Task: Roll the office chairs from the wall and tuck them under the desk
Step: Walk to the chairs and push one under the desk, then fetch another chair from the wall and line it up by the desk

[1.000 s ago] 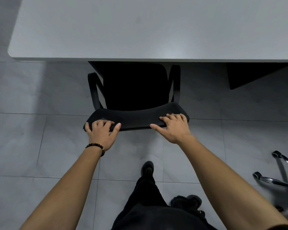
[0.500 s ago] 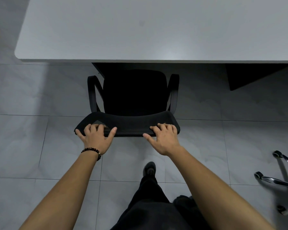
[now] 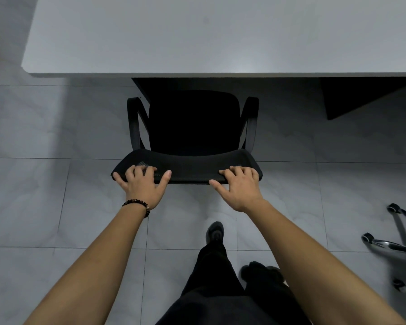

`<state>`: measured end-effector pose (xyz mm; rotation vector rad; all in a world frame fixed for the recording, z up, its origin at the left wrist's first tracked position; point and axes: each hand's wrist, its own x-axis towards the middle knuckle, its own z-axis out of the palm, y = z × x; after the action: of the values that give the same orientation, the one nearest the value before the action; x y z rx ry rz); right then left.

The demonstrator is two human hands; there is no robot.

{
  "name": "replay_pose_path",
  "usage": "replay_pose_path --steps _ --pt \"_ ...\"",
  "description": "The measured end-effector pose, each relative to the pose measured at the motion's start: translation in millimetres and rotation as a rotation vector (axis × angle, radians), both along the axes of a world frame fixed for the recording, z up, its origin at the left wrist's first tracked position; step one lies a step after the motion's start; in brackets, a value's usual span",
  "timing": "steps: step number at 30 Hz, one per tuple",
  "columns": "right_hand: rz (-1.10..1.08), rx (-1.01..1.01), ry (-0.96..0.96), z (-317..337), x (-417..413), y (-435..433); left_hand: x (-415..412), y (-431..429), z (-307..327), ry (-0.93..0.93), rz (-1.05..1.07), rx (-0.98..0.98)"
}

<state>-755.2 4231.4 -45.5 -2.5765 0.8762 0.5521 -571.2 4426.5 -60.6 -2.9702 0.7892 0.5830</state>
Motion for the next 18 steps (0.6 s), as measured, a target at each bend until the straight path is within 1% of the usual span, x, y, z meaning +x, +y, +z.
replay_pose_path --steps 2,4,6,8,10,12,15,17,18 --pt "-0.008 0.028 -0.003 3 -1 -4 -1 -4 4 0.013 0.005 0.012" --pt "-0.021 0.059 -0.037 9 -5 -8 -4 -8 12 0.03 0.014 -0.054" --pt "-0.088 0.072 -0.168 21 -17 -8 -16 -11 25 0.056 0.009 -0.259" --pt "-0.243 0.091 -0.365 38 -43 -2 -42 -11 43 0.079 0.016 -0.511" --pt "-0.409 0.083 -0.524 53 -83 12 -80 -13 61 0.1 0.017 -0.679" --pt "-0.556 0.062 -0.574 57 -132 31 -121 -16 68 0.159 0.006 -0.727" --pt "-0.782 0.055 -0.557 49 -208 70 -179 -25 71 0.353 -0.054 -0.716" --pt "-0.952 0.029 -0.549 46 -260 106 -215 -29 74 0.474 -0.19 -0.687" --pt "-1.034 0.016 -0.551 46 -281 124 -228 -28 77 0.502 -0.281 -0.675"
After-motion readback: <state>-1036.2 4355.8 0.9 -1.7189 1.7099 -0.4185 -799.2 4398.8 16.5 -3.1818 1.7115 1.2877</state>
